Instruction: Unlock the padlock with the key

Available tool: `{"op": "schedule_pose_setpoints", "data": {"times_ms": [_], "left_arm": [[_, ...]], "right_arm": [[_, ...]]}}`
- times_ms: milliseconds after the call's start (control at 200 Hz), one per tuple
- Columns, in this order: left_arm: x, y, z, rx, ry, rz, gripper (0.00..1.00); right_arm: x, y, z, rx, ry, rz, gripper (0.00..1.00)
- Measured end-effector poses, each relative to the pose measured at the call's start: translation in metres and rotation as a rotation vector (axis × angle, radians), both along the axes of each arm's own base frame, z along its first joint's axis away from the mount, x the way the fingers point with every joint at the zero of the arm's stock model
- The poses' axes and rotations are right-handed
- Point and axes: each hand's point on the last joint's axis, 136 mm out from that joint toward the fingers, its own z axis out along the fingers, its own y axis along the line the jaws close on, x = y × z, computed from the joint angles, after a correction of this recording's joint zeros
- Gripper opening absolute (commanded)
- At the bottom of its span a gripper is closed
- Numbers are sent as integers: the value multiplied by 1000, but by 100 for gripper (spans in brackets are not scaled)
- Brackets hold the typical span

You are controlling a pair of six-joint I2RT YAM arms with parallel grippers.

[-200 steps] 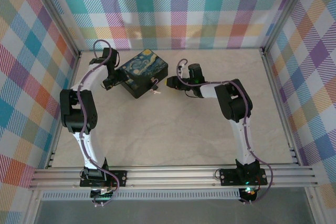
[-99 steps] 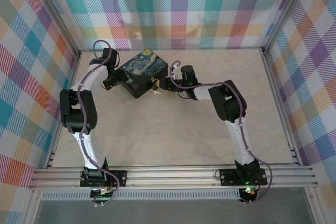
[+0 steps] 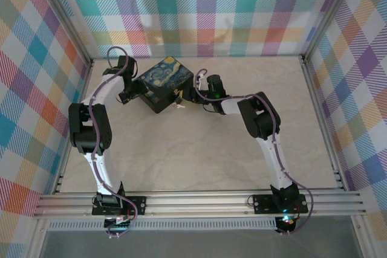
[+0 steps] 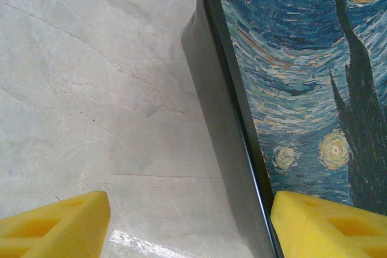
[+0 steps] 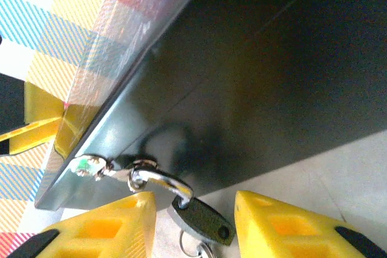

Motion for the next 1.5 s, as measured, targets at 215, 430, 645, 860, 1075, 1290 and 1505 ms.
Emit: {"op": "schedule_pose_setpoints", "data": {"times_ms": [215, 430, 645, 860, 1075, 1290, 1505], "left_arm": [[0, 0, 0, 0, 0, 0, 71], [0, 0, 0, 0, -1, 0, 71], [1, 0, 1, -1, -5, 0, 71], [1, 0, 0, -3, -7, -1, 71], [2, -1, 0, -4, -14, -1, 71], [3, -2, 1, -8, -19, -3, 71], [4, -3, 1, -17, -21, -6, 71]], "right_arm": [[4, 5, -6, 16, 21, -17, 30], [6, 9, -7, 54, 27, -25, 21], [12, 10, -1, 117, 30, -59, 12], [17, 5, 4, 187, 35, -123, 6], [19, 0, 6, 217, 36, -159, 5], [20, -5, 8, 246, 26, -192, 4], [20, -9, 9, 280, 31, -231, 3]]}}
